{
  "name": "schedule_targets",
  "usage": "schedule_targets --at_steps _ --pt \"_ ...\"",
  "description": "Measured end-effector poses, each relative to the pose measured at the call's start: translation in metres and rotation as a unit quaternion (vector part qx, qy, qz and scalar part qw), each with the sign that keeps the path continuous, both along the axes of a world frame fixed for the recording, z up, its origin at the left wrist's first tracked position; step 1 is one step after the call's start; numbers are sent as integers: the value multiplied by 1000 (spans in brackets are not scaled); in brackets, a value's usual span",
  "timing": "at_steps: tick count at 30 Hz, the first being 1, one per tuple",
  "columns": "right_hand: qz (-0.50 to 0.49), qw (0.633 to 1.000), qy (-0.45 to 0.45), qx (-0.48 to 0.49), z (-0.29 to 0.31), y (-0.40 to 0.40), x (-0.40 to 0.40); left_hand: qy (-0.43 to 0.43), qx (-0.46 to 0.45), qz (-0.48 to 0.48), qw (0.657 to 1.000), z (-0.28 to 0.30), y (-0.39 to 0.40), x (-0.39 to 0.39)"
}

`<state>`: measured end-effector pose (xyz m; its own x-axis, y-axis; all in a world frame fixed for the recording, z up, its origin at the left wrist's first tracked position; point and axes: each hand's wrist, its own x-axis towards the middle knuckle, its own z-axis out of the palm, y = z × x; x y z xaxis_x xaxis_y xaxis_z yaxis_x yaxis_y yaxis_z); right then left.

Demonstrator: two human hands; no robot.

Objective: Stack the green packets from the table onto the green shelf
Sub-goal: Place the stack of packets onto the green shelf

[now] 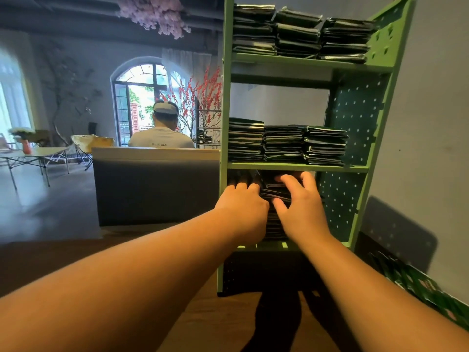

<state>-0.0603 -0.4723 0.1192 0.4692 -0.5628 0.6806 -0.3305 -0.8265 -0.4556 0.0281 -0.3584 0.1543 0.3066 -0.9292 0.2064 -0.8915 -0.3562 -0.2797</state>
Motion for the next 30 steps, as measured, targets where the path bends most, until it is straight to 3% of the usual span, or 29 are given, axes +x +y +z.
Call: schedule_targets --at_steps 10,13,20,30 --pt "56 994 -98 12 -6 -8 -13 122 -121 -37 984 5 0 -1" --pt "47 994 -90 46 -6 -14 -14 117 -147 -42 981 5 -1 -2" --pt "50 995 -66 55 4 -15 -7 69 -104 -35 992 -1 1 1" --pt "60 971 -178 146 1 -19 1 70 -118 -46 989 -3 3 1"
